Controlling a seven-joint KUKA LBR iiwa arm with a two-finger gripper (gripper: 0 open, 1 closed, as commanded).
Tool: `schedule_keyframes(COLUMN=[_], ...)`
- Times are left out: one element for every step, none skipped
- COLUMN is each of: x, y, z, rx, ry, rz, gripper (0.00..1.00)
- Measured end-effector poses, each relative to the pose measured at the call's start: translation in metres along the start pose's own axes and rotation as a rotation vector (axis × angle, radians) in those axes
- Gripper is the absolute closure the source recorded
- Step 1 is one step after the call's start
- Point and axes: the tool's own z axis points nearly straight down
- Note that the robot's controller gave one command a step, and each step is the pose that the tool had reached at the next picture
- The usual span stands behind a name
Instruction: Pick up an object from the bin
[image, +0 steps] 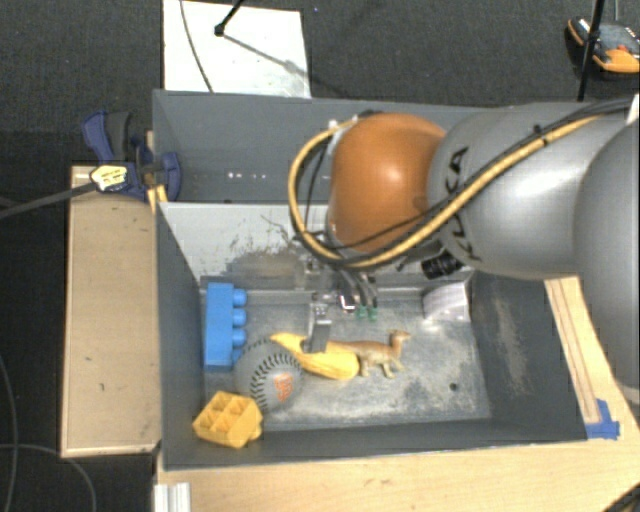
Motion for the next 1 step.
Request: schedule_keyframes(x=[0.0074], y=[-0.0262], z=[0.0566], rx=[-0.001], ry=[-0.004], rz=[0.075], gripper=[0.0])
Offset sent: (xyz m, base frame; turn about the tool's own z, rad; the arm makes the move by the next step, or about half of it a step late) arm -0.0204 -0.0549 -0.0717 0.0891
